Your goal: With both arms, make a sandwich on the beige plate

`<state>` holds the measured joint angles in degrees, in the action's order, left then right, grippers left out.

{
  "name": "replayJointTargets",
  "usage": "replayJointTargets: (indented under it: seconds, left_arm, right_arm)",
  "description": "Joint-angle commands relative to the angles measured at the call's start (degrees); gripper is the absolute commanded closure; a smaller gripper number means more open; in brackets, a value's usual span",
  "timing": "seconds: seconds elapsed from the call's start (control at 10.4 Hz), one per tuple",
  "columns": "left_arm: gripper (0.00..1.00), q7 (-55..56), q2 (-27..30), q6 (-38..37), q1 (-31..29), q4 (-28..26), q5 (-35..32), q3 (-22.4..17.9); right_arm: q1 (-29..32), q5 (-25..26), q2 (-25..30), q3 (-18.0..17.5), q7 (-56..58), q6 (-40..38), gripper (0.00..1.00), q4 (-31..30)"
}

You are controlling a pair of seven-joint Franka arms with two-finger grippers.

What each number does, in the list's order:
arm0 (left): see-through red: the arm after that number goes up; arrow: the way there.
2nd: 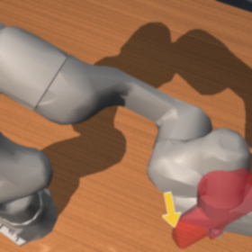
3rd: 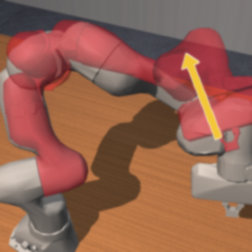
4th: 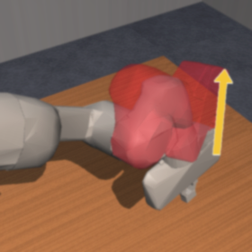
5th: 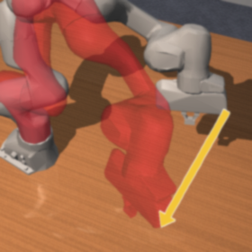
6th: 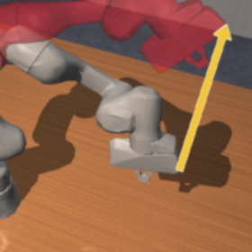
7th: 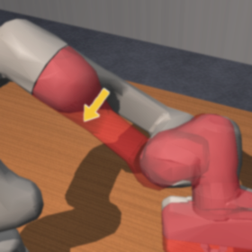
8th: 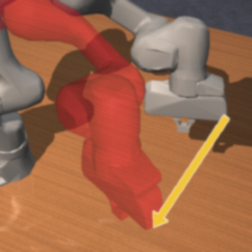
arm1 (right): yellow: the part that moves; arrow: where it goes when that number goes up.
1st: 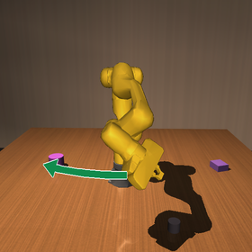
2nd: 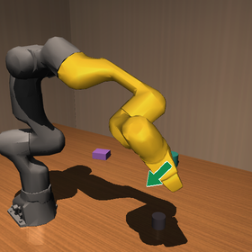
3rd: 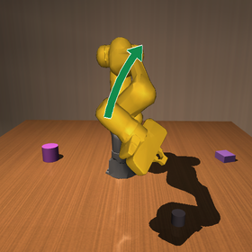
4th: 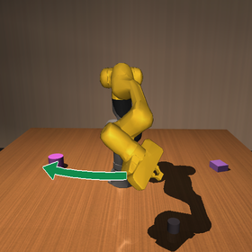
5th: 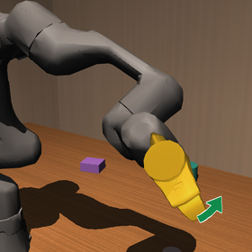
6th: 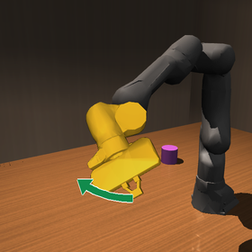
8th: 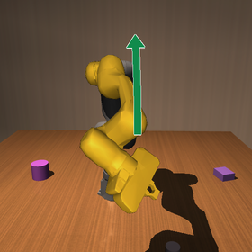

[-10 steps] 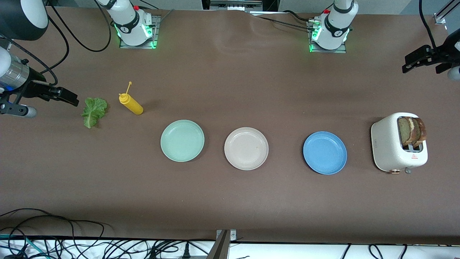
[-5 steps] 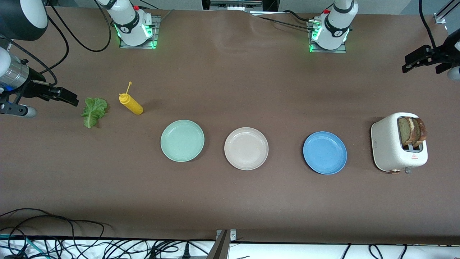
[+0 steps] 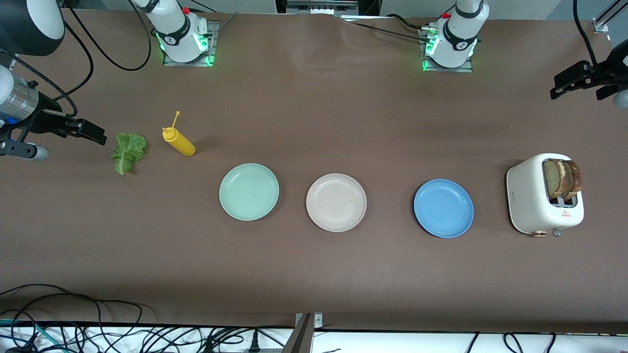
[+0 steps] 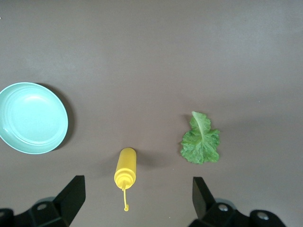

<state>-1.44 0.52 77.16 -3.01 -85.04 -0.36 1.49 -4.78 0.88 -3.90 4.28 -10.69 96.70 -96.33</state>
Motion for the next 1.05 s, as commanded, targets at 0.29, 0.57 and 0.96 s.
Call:
replayJointTargets:
  seconds: [0.29,0.57,0.96]
  left_arm:
    - [0.0,-0.41,0.0,-2.02,-0.33,1.98,-1.05,0.01]
    - [0.0,-0.32,0.27,-5.08,-0.33,1.98,-1.05,0.36]
    - [0.0,-0.58,0.27,-5.36,-0.42,3.21,-0.96,-1.47]
  right_arm:
    - [0.03,-0.8,-0.5,0.12,-0.21,-1.43,0.0,1.32]
    - [0.03,-0.8,-0.5,0.12,-0.12,-1.34,0.0,1.14]
    - [0.12,-0.8,-0.5,0.12,-0.12,-1.34,0.0,1.14]
